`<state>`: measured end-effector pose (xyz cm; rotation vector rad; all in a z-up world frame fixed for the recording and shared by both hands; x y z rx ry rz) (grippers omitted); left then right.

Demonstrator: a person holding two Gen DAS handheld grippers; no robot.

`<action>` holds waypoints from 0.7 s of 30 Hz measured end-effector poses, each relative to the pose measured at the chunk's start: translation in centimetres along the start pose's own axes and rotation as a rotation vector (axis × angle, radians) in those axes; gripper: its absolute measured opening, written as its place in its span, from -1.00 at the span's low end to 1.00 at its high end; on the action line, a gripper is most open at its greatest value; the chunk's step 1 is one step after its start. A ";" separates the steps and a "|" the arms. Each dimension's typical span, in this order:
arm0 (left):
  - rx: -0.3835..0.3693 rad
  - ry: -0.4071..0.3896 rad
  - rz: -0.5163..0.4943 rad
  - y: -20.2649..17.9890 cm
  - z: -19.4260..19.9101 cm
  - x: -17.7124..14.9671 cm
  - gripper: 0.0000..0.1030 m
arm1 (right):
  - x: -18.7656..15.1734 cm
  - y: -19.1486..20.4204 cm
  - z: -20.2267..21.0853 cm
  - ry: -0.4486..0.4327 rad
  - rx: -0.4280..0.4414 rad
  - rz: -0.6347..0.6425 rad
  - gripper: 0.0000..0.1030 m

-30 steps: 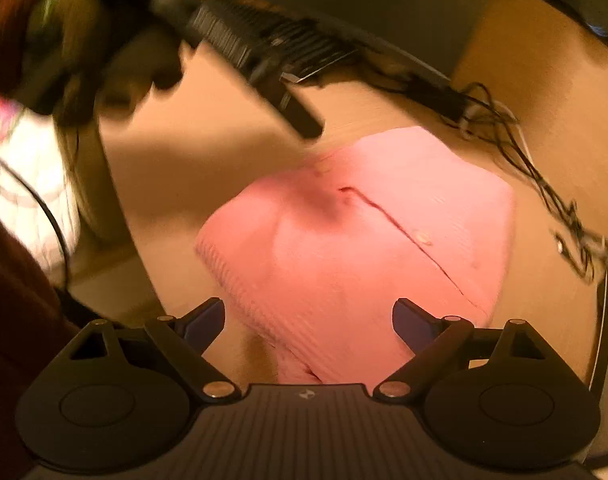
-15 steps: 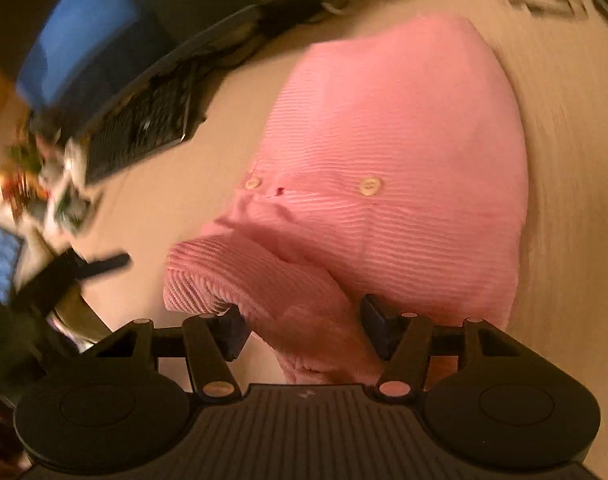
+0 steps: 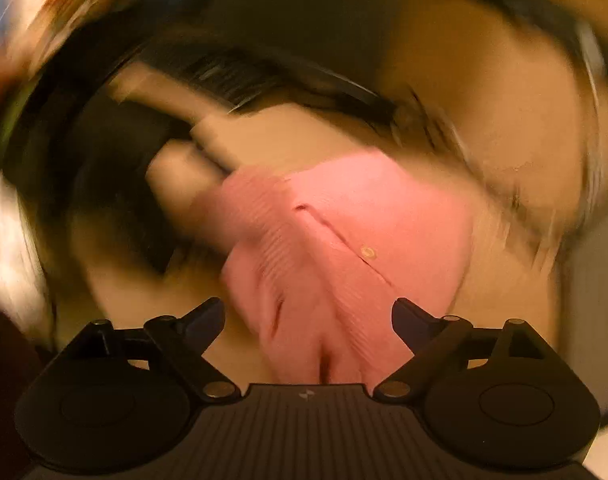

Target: Fold clothes

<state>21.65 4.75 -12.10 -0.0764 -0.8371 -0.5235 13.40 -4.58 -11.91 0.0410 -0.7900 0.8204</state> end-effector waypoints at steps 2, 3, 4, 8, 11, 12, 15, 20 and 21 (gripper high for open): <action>-0.038 0.019 0.050 0.6 -0.3 0.2 0.97 | -1.3 2.3 -0.3 -0.007 -0.056 0.190 0.76; -0.056 0.028 0.072 0.9 -0.5 0.2 0.97 | -1.2 2.4 -1.0 -0.009 -0.089 0.219 0.76; -0.074 0.037 0.094 1.2 -0.7 0.3 0.97 | -1.2 2.5 -1.8 -0.012 -0.122 0.249 0.76; -0.138 0.048 0.147 1.2 -1.0 0.6 0.97 | -0.3 1.7 -4.7 0.032 -0.151 0.203 -0.31; -0.177 0.019 0.126 0.8 0.3 0.8 0.97 | 1.0 -0.9 -4.8 0.094 0.003 -0.101 -0.51; -0.178 0.002 0.092 0.7 1.1 0.8 0.97 | 1.3 -1.8 -4.5 0.097 0.030 -0.165 -0.52; -0.116 -0.072 -0.082 0.8 3.8 0.4 1.00 | 2.6 -4.2 -3.4 0.103 0.109 -0.357 -0.56; -0.024 -0.186 -0.300 -0.2 4.5 0.5 1.00 | 3.8 -5.3 -2.2 0.143 0.176 -0.491 -0.57; -0.015 -0.206 -0.324 -0.7 4.1 0.8 1.00 | 3.8 -5.1 -2.1 0.152 0.179 -0.497 -0.57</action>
Point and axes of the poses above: each gripper's, at about its wrist camera, not at the fingertips, and z roughly against the way its jaws point, y to its left, x to its top, the point moved 9 cm from there along -z, roughly the way its jaws point, and after that the axes turned 5 degrees about x, right-handed, at the moved point
